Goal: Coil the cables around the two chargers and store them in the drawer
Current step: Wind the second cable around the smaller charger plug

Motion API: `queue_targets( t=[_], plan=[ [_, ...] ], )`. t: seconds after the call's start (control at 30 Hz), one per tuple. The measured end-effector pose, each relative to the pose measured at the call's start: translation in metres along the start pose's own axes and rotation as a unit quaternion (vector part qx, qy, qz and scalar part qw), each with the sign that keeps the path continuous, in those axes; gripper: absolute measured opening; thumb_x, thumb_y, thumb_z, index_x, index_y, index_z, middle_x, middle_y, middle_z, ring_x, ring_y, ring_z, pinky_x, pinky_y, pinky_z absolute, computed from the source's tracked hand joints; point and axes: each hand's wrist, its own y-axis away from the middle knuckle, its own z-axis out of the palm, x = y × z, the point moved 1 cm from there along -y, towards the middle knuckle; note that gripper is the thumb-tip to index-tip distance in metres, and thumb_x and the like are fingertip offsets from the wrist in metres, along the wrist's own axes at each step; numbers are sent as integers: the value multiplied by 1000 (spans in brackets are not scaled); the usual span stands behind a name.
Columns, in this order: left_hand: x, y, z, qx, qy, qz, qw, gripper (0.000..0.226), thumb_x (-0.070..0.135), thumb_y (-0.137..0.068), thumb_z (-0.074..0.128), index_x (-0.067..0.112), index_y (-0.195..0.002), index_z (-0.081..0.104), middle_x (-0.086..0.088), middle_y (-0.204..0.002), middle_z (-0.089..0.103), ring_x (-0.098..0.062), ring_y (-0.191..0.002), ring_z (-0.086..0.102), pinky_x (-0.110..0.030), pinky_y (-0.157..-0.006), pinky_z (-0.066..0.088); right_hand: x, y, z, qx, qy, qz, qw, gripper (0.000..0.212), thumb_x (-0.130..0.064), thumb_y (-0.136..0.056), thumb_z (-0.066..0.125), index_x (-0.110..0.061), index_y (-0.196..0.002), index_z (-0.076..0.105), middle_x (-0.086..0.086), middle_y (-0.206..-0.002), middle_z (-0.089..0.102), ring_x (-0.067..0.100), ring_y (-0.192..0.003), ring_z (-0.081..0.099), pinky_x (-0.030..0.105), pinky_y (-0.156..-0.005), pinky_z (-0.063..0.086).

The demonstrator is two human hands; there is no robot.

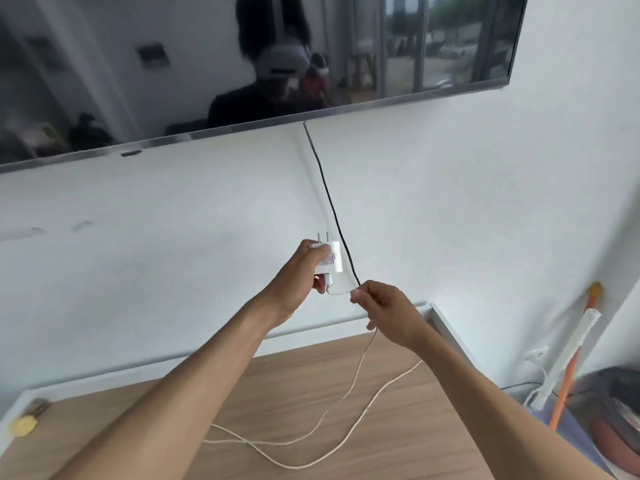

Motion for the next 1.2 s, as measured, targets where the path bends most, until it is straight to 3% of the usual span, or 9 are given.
queue_targets(
  t=[0.2,0.37,0.47,0.6,0.8,0.9,1.07,1.13,1.2],
  plan=[
    [-5,29,-16,-105,-165,20,980,17,27,-100,46,13,-101,56,1,-82,59,-13,-63,55,-29,-70,46,-46,-9,-11,-33,96,-25,995,32,-40,-89,60,-15,-69,61,0,-60,41,15,-54,34,27,-53,31],
    [-19,34,-27,-86,-276,45,956,30,55,-85,52,30,-99,60,-6,-89,66,-24,-74,61,-49,-77,51,-73,-10,-19,-56,105,-10,993,30,-42,-90,59,-21,-71,65,-5,-60,44,12,-51,34,19,-46,30],
    [-25,33,-29,-71,-267,51,960,19,45,-87,62,29,-95,63,2,-81,66,-18,-73,64,-43,-73,55,-82,-8,-16,-66,124,-10,990,28,-37,-94,55,-21,-75,68,-12,-54,47,13,-53,37,19,-46,31],
    [-27,29,-26,-1,-237,33,971,21,33,-87,69,19,-100,59,-6,-89,69,-17,-63,72,-23,-57,53,-87,-6,-11,-43,148,-22,988,23,-27,-93,55,-17,-80,71,-8,-50,41,8,-37,32,17,-40,27],
    [-31,20,-27,9,-240,4,971,23,36,-80,75,26,-98,66,-5,-85,69,-21,-63,72,-49,-72,58,-81,-1,-4,-6,210,-49,977,22,-22,-93,53,-12,-84,70,-8,-53,48,8,-40,38,21,-45,32],
    [-30,19,-25,-6,-275,7,961,24,38,-77,77,28,-97,69,-2,-82,70,-19,-66,70,-48,-72,57,-76,-2,-6,7,199,-37,979,23,-21,-93,51,-11,-86,71,-11,-52,48,3,-39,45,15,-42,29],
    [-33,16,-24,18,-271,-9,962,26,43,-77,76,27,-95,68,0,-74,71,-14,-61,69,-41,-68,57,-73,3,0,0,220,-64,973,23,-22,-93,51,-12,-78,65,-10,-52,47,6,-41,41,18,-46,30],
    [-34,15,-24,43,-229,-24,972,30,46,-77,76,22,-93,68,-4,-71,73,-19,-63,71,-37,-68,58,-71,9,10,3,240,-112,964,23,-21,-95,49,-20,-76,63,-12,-56,46,6,-49,41,22,-51,32],
    [-34,13,-24,53,-151,-49,986,34,43,-79,75,14,-96,69,-10,-72,74,-24,-64,71,-37,-70,59,-65,14,17,30,239,-157,958,21,-20,-95,48,-19,-88,68,-11,-62,48,8,-56,43,29,-56,36]
  ],
)
